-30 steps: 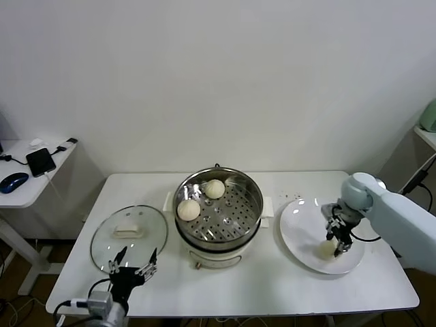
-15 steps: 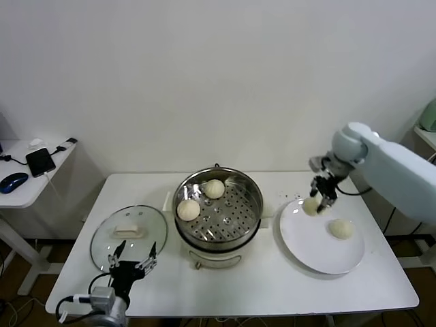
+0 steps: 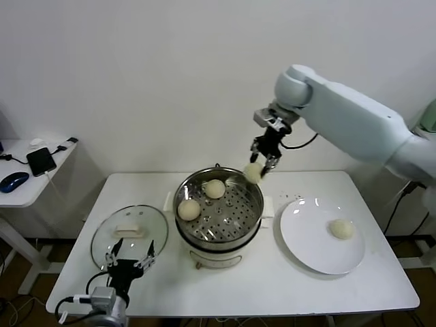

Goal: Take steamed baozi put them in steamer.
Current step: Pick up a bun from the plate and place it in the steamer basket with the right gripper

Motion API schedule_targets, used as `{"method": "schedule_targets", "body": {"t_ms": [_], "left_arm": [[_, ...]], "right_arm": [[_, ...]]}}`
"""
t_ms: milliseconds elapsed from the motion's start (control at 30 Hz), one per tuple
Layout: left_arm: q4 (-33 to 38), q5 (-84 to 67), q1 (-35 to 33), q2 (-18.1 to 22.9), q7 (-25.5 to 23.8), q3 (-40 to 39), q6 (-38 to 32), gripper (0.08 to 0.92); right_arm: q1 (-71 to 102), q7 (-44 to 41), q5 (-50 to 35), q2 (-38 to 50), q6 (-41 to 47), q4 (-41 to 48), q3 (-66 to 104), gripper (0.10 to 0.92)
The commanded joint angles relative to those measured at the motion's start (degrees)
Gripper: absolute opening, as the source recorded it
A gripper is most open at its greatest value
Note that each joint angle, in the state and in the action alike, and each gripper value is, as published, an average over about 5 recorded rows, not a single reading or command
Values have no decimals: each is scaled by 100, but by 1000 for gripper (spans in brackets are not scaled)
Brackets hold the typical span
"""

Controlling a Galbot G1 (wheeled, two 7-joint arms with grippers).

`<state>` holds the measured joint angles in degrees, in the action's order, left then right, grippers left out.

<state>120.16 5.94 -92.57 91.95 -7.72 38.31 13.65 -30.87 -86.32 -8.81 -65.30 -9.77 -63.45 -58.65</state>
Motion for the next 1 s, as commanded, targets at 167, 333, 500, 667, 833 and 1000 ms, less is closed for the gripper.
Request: {"method": "schedule_targets", "body": {"t_ms": [167, 333, 500, 667, 833, 1000], "left_arm": [[72, 80, 1, 61, 13, -97, -34, 823], [95, 52, -34, 44, 18, -53, -47, 823], [80, 37, -33, 34, 23, -39, -48, 823], [114, 39, -39, 50, 22, -58, -42, 823], [134, 38, -61, 53, 21, -52, -41, 823], [136, 37, -59, 58, 20, -50, -38, 823]], "right_arm": [[209, 1039, 972, -663, -2251, -1205, -769, 514], [413, 1225, 1583, -730, -2869, -1426, -797, 512], [572, 1373, 1841, -693, -2974, -1683, -920, 516], [740, 1363, 2153, -766, -2988, -1623, -845, 518], [870, 1259, 2317, -851, -2980, -1428, -734, 517], [933, 1232, 2324, -877, -2950, -1373, -697, 516]]}}
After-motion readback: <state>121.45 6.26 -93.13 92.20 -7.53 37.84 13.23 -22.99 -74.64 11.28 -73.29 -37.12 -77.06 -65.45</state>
